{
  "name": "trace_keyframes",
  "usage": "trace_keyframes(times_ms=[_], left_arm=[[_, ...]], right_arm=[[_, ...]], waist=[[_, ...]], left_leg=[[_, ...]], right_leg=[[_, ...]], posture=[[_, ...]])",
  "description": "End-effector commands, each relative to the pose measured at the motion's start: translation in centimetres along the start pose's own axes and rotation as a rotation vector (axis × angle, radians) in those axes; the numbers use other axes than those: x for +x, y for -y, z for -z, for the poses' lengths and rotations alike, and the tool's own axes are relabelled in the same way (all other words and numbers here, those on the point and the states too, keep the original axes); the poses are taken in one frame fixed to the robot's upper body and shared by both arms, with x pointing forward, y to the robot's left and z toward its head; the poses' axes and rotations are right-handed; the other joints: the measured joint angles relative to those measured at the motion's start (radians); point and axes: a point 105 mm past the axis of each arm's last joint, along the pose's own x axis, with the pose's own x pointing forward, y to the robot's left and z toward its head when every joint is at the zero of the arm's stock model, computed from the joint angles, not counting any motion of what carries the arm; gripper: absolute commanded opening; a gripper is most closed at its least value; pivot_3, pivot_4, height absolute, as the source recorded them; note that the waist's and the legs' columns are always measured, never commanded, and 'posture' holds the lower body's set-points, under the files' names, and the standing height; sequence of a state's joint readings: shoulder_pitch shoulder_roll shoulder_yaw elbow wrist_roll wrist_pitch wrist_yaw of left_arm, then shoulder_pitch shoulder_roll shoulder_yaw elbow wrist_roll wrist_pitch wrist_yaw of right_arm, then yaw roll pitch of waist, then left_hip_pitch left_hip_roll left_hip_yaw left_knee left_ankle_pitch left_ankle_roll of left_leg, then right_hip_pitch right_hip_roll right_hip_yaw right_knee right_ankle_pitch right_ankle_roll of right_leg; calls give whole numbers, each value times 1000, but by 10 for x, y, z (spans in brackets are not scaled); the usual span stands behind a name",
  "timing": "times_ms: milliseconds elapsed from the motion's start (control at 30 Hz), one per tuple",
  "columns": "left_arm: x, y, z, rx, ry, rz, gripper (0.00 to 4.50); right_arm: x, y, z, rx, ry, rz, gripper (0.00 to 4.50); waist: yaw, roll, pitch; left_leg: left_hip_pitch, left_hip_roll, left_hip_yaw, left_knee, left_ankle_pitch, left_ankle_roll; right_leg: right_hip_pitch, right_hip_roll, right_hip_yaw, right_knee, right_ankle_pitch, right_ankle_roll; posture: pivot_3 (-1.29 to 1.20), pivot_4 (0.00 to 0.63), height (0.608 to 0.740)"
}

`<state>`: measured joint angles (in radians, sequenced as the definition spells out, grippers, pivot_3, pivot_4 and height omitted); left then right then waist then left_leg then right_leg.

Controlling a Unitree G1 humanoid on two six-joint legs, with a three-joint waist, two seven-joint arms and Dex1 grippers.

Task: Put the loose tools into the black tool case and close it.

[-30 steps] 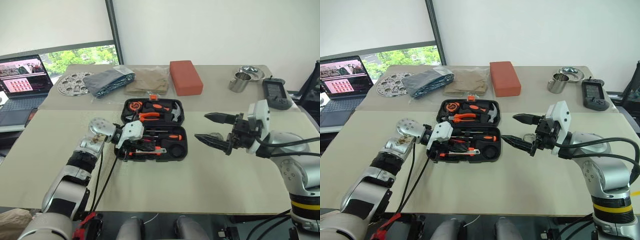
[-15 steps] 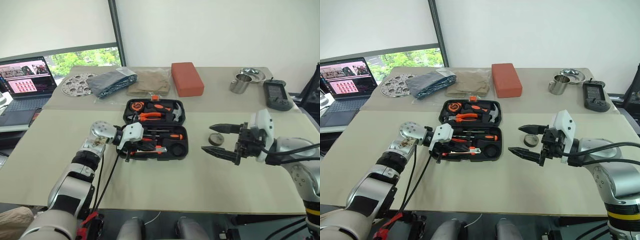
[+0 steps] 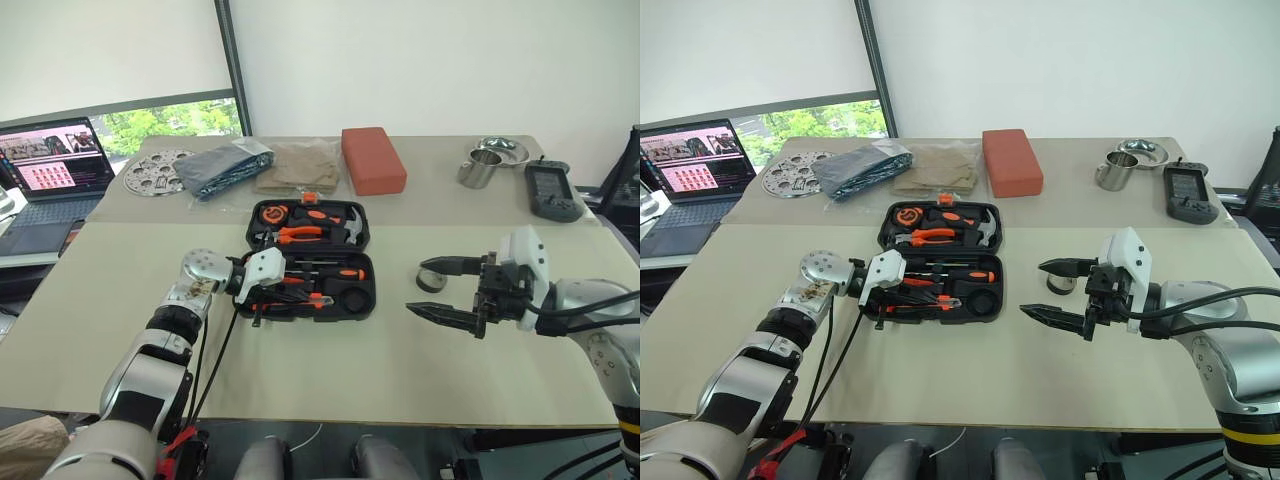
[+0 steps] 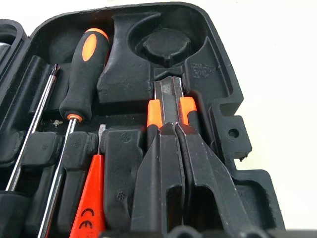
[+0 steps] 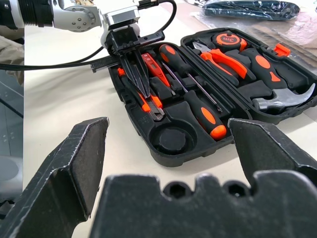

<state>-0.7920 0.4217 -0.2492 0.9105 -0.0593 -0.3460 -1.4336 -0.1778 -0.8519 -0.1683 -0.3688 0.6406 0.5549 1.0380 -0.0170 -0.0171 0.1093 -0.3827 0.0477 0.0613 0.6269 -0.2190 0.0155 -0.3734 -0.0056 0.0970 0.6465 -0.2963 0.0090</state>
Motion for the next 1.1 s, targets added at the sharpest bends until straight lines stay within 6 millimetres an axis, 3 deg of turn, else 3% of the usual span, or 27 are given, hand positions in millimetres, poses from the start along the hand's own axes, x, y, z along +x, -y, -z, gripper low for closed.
trace_keyframes(times_ms=[33, 333, 467, 700, 1100], left_arm=[[-1, 5, 11, -14, -58, 5, 104], [-40, -22, -46, 63, 100, -159, 104], [-65, -22, -70, 54, 171, -223, 104], [-101, 2, -103, 8, 234, -273, 104], [-135, 39, -121, -48, 223, -325, 104]], right_arm=[[-4, 2, -10, -57, 18, 18, 4500], [-6, 12, -7, -68, 16, 52, 4500], [-6, 31, -5, -106, 26, 138, 4500], [-9, 53, 20, -136, -93, 210, 4500], [-6, 75, 66, -133, -330, 221, 4500]], waist=[[0, 0, 0], [-3, 0, 1], [-4, 0, 1], [-1, 1, 1], [-5, 1, 1]], left_leg=[[0, 0, 0, 0, 0, 0], [-6, 0, -1, 0, 0, 0], [-8, 0, 0, -2, 0, 1], [-8, 2, 0, -2, -1, 1], [-6, 2, 1, -2, -1, 1]], right_leg=[[0, 0, 0, 0, 0, 0], [-10, 1, 0, 0, 0, 0], [-12, 0, 1, 0, 3, -6], [-12, 0, 1, 0, 3, -6], [-12, -2, 1, 0, 3, -6]], posture=[[0, 150, 740], [0, 150, 740], [0, 150, 740], [0, 150, 740], [0, 150, 740]])
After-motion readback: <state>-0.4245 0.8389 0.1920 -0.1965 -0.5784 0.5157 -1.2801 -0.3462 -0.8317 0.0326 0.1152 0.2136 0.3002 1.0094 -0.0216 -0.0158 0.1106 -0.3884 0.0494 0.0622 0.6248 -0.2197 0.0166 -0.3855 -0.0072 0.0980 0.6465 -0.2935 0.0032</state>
